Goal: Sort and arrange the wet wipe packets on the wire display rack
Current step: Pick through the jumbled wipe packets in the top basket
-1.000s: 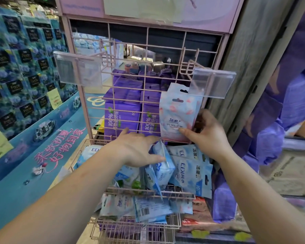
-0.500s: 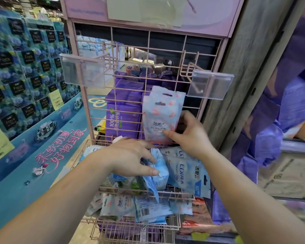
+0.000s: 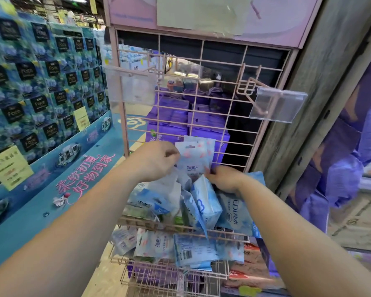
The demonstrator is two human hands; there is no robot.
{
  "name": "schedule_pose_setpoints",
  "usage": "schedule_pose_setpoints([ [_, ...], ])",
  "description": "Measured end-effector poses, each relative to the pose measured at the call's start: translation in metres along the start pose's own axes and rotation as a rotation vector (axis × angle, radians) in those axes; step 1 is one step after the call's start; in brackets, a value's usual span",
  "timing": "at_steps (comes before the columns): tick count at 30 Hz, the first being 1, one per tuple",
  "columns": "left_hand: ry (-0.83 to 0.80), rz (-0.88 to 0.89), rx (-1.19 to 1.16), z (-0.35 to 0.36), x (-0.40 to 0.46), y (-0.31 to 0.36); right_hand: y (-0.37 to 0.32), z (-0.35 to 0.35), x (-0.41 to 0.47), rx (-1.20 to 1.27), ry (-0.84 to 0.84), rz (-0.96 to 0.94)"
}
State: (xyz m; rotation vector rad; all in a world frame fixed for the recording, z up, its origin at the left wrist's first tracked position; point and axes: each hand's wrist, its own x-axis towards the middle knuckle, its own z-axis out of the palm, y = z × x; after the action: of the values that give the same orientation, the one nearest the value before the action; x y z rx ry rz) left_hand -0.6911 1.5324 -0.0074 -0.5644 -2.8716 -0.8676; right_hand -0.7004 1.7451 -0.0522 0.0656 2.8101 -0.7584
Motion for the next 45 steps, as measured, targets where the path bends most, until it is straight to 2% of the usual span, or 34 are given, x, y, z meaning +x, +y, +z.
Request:
schedule_pose_setpoints([
  [2, -0.037, -0.019, -0.092, 0.001, -0.002, -0.007, -0.005, -0.006, -0.009, -0.085, 0.108, -0.007],
  [3, -0.040, -0.020, -0.140, 0.000, -0.004, -0.012, -0.007, -0.008, -0.013, -0.097, 0.217, -0.038],
  [6, -0.026, -0.060, -0.250, -0.007, -0.010, -0.028, -0.014, -0.010, -0.036, 0.136, 0.588, -0.154],
  [7, -0.027, -0.088, -0.319, -0.009, -0.013, -0.033, -0.017, -0.006, -0.044, 0.210, 0.647, -0.209],
  [8, -0.029, -0.113, -0.385, -0.010, -0.015, -0.037, -0.022, -0.001, -0.051, 0.247, 0.648, -0.260],
  [10, -0.041, -0.147, -0.450, -0.013, -0.019, -0.045, -0.034, 0.009, -0.058, 0.229, 0.510, -0.335],
  [13, -0.065, -0.159, -0.474, -0.013, -0.025, -0.052, -0.050, 0.024, -0.051, 0.069, 0.265, -0.264],
  [15, -0.073, -0.151, -0.501, -0.013, -0.028, -0.055, -0.055, 0.031, -0.041, -0.104, 0.283, -0.231],
  [17, -0.096, -0.128, -0.539, -0.012, -0.030, -0.060, -0.053, 0.032, -0.035, -0.168, 0.360, -0.218],
  [19, -0.139, -0.109, -0.540, -0.013, -0.032, -0.066, -0.044, 0.028, -0.031, -0.028, 0.445, -0.224],
  [22, -0.180, -0.094, -0.556, -0.010, -0.032, -0.076, -0.029, 0.013, -0.030, 0.365, 0.529, -0.225],
  [28, -0.072, -0.083, -0.612, -0.002, -0.015, -0.074, -0.031, -0.011, -0.037, 0.791, 0.532, -0.271],
  [31, -0.145, -0.066, -0.615, 0.002, -0.005, -0.064, -0.034, -0.017, -0.038, 0.753, 0.524, -0.303],
  [36, -0.208, -0.115, -0.461, 0.007, 0.006, -0.057, -0.037, -0.009, -0.034, 0.754, 0.444, -0.299],
  [38, -0.146, -0.059, -0.417, 0.008, 0.007, -0.055, -0.037, -0.006, -0.032, 0.708, 0.429, -0.286],
  [45, 0.123, 0.044, -0.805, -0.001, 0.020, -0.040, -0.049, -0.011, -0.033, 0.666, 0.333, -0.315],
])
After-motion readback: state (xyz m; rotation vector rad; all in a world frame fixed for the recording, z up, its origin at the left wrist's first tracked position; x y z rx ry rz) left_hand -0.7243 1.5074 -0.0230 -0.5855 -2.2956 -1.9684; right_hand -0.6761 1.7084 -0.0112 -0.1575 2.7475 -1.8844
